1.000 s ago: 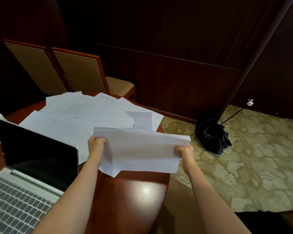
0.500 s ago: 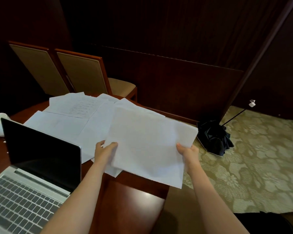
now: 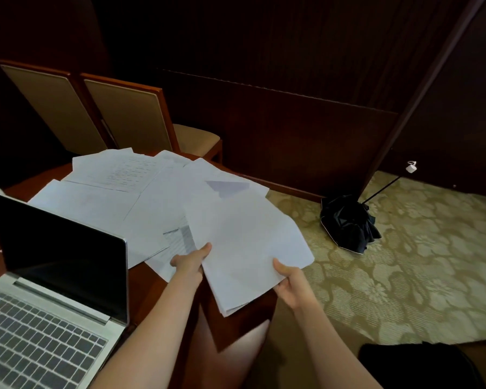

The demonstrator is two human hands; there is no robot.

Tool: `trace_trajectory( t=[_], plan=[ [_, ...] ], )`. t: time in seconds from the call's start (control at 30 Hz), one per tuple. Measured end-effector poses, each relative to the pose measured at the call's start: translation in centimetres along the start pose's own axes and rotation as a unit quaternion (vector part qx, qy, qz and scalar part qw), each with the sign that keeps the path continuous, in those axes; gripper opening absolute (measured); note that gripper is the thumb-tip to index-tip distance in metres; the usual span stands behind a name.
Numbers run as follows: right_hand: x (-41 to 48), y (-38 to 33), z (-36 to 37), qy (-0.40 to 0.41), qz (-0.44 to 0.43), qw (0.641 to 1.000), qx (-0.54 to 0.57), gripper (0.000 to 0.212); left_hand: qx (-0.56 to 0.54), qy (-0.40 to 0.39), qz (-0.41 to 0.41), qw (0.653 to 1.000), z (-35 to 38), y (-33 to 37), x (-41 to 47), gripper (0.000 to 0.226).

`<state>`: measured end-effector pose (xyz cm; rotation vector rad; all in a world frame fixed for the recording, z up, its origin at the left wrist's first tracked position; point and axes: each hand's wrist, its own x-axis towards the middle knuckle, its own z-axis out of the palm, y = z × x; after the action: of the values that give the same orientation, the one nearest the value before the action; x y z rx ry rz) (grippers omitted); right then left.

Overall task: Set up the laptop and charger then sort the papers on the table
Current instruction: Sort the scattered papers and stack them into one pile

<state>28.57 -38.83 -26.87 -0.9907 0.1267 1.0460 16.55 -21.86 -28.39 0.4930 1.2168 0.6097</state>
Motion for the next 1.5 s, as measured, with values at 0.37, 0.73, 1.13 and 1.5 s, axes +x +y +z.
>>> trace_trajectory(
  t=[0.37, 0.73, 1.13, 1.5],
  plan=[
    [-0.2, 1.7, -5.2, 0.157, 0.066, 0.974, -0.146, 0.021, 0.335, 0.058, 0.032, 0.94, -2.1, -0.5, 0.3, 0.043],
    [0.5, 0.7, -2.2, 0.003, 0.212, 0.845, -0.491, 0.031, 0.356, 0.042, 0.045, 0.932, -4.7, -0.9, 0.0, 0.039],
    [2.5, -0.9, 2.5, 0.041, -0.2, 0.931, -0.303, 0.023, 0.277, -0.104, 0.319, 0.9, -2.3, 2.9, -5.0, 0.033],
    [1.0, -4.3, 5.2, -0.01, -0.273, 0.914, -0.301, 0.03, 0.192, -0.177, 0.419, 0.87, -0.9, 7.5, -7.7, 0.044]
  ],
)
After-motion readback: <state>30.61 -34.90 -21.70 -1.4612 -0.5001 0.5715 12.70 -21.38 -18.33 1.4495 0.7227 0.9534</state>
